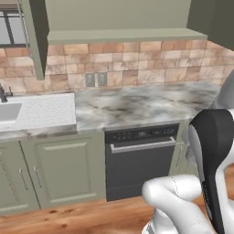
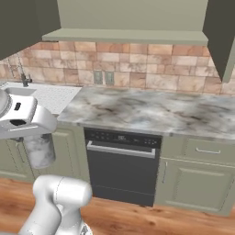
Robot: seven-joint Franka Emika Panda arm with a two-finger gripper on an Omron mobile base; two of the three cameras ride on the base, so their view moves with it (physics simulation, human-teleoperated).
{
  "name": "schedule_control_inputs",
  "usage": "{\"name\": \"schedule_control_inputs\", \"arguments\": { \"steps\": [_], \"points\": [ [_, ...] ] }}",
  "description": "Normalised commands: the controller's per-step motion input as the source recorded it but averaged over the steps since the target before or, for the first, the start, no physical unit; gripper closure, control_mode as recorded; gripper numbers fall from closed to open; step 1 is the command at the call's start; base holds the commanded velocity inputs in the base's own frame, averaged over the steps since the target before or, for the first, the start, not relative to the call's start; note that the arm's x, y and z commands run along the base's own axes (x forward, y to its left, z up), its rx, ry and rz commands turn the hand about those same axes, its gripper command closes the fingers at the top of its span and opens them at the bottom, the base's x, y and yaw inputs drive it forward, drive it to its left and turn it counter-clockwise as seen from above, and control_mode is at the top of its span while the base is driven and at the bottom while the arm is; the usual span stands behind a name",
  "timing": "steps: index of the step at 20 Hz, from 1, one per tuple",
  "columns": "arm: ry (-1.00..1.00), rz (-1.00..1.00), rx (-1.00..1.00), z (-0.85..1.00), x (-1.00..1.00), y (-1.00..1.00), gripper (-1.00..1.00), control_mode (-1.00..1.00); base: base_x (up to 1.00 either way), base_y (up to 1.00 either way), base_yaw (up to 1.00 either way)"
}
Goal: Pick up the dish brush and soap dispenser from the sink, and place them back in the cabinet, and close the cabinet doors.
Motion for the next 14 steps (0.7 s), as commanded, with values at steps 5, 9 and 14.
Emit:
{"name": "schedule_control_inputs", "arguments": {
  "steps": [5,9,14],
  "points": [
    [0.00,0.00,0.00,0.00,0.00,0.00,1.00,1.00,0.29,-0.19,-0.01],
    [0.00,0.00,0.00,0.00,0.00,0.00,1.00,1.00,0.54,-0.09,-0.01],
    [0.00,0.00,0.00,0.00,0.00,0.00,1.00,1.00,0.66,-0.08,-0.01]
  ]
}}
